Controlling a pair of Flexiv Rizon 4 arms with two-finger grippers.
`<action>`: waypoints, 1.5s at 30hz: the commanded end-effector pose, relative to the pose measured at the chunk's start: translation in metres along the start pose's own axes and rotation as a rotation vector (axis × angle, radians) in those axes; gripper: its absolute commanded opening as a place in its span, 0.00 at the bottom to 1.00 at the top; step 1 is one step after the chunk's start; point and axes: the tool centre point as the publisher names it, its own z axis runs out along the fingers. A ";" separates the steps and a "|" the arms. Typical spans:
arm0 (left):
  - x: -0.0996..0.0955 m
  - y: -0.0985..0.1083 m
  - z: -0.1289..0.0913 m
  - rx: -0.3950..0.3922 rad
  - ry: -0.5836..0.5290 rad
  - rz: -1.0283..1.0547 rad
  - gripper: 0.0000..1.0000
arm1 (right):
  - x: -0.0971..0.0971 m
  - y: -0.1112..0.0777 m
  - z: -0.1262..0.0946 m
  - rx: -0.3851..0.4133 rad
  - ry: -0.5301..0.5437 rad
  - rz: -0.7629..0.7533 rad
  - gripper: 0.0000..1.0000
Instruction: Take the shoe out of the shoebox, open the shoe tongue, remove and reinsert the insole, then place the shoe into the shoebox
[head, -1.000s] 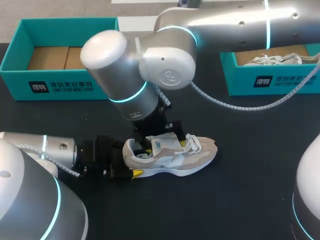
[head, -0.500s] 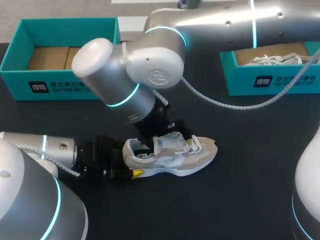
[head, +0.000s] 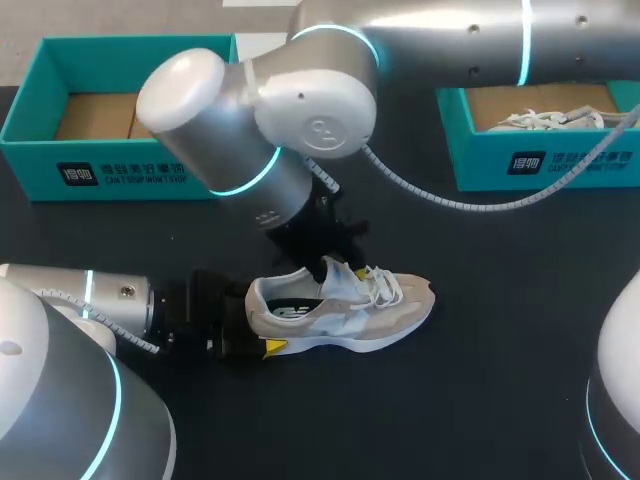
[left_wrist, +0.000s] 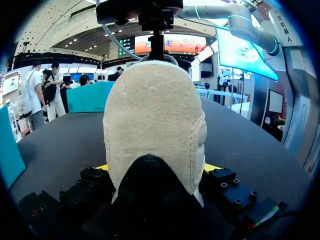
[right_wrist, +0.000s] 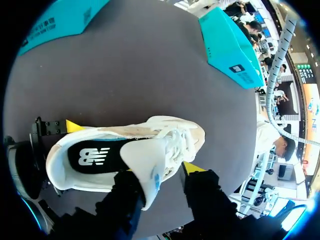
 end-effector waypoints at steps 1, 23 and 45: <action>0.000 0.000 -0.001 -0.001 -0.001 0.000 0.00 | -0.018 -0.004 0.007 -0.029 0.234 0.245 0.00; 0.000 0.000 -0.001 -0.001 -0.001 0.000 0.00 | -0.072 0.022 0.047 -0.064 0.300 0.240 0.00; 0.000 0.000 -0.001 -0.001 -0.001 0.000 0.00 | -0.076 0.016 0.101 -0.052 0.253 0.315 0.83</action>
